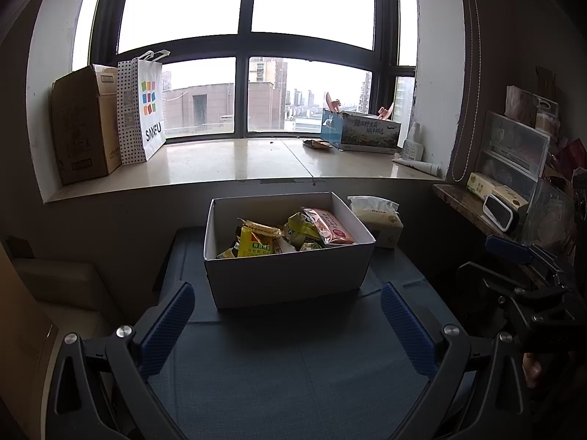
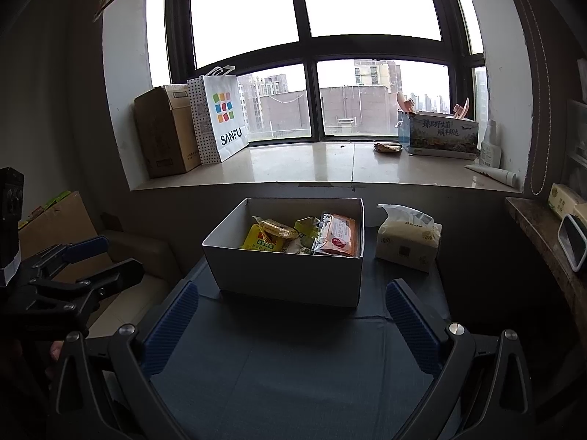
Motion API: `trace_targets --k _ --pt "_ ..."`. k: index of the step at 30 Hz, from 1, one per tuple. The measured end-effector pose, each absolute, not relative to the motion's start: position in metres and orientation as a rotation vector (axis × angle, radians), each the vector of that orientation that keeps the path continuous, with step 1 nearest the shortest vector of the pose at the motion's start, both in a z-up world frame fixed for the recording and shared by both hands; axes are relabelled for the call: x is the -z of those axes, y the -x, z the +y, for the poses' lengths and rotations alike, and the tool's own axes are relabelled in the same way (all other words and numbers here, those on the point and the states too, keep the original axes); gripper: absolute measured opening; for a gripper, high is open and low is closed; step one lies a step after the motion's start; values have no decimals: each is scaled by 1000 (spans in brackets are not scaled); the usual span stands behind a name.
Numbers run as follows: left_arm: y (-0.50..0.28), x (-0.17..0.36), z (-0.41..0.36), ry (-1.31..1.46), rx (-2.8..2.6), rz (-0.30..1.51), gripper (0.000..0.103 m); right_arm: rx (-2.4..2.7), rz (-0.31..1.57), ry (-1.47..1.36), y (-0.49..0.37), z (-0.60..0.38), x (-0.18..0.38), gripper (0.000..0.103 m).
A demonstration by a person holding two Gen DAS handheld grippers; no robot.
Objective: Organize snacks
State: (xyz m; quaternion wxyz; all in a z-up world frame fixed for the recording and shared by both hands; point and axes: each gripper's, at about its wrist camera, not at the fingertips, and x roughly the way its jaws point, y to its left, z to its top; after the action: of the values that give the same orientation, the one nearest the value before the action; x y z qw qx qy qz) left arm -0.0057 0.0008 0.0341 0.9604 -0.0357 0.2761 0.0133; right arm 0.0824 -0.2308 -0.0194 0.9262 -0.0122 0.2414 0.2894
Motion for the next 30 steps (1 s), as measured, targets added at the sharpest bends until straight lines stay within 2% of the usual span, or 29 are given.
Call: trace_targets --k 30 --pt "5 -31 1 70 -24 569 103 -596 502 23 -83 -229 20 103"
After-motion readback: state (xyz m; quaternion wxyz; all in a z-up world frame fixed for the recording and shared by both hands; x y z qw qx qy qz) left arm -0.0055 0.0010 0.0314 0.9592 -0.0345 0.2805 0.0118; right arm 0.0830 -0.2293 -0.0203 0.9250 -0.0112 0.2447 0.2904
